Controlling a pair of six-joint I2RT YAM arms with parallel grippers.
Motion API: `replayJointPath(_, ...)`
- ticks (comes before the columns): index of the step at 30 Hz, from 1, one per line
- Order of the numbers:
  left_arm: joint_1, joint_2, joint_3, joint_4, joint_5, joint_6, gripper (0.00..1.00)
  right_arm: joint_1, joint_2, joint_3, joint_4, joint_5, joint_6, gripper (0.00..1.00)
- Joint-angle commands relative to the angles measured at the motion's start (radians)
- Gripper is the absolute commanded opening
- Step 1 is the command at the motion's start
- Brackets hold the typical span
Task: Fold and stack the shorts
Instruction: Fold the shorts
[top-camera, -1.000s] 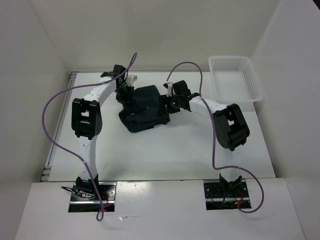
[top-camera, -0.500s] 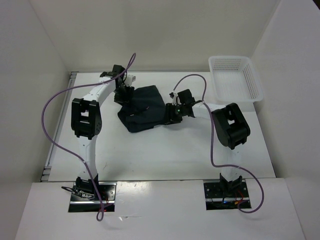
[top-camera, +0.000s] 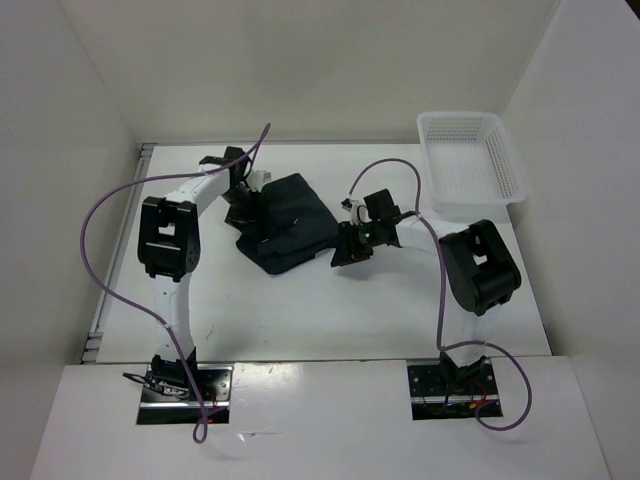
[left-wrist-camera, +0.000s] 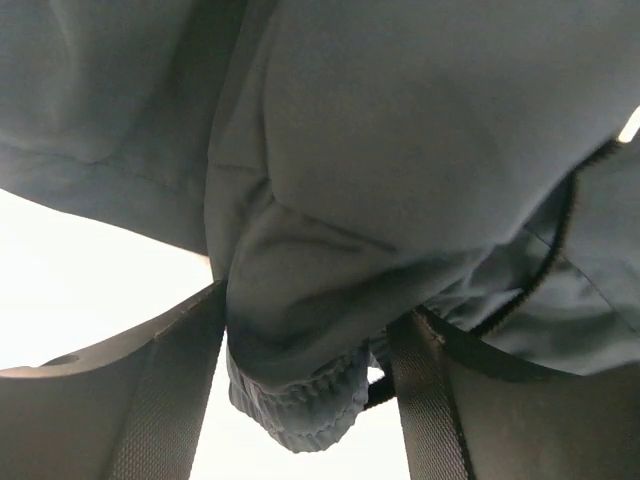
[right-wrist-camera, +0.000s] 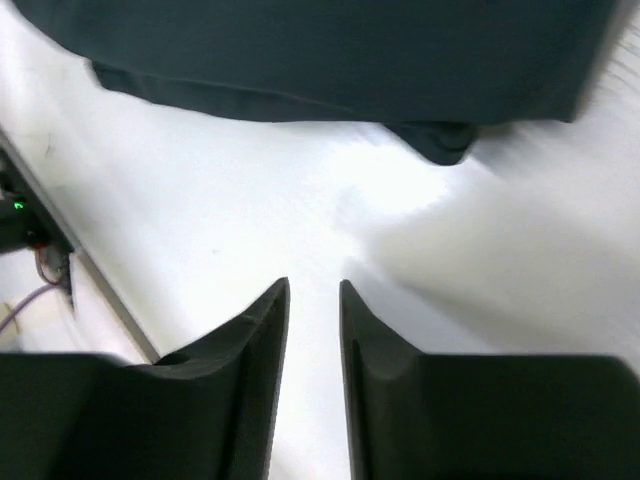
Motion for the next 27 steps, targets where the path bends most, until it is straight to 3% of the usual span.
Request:
replayJointPath(1, 0.003, -0.058, -0.008, -0.007, 0.018, 0.004, 0.72, 0.004, -0.068, 0.038, -0.012, -0.051, -0.05, 0.48)
replayJointPath(4, 0.014, -0.048, 0.01, -0.007, 0.018, 0.004, 0.75, -0.021, -0.032, 0.13, 0.003, -0.041, -0.012, 0.65)
replayJointPath(7, 0.023, -0.048, 0.019, -0.007, 0.007, 0.004, 0.8, -0.047, 0.036, 0.217, 0.003, 0.001, 0.015, 0.71)
replayJointPath(13, 0.023, -0.068, 0.01, -0.007, -0.027, 0.004, 0.88, -0.059, 0.149, 0.31, 0.031, 0.046, 0.06, 0.74)
replayJointPath(21, 0.032, -0.077, 0.01, -0.007, -0.036, 0.004, 0.89, -0.059, 0.217, 0.34, 0.032, 0.13, 0.062, 0.74)
replayJointPath(24, 0.032, -0.068, 0.01, -0.007, -0.036, 0.004, 0.89, -0.059, 0.238, 0.34, 0.044, 0.1, 0.062, 0.65)
replayJointPath(25, 0.032, -0.068, 0.019, -0.007, -0.036, 0.004, 0.89, -0.059, 0.238, 0.34, 0.044, 0.086, 0.049, 0.51)
replayJointPath(27, 0.032, -0.068, 0.019, -0.007, -0.036, 0.004, 0.89, -0.05, 0.238, 0.34, 0.055, 0.086, 0.034, 0.35)
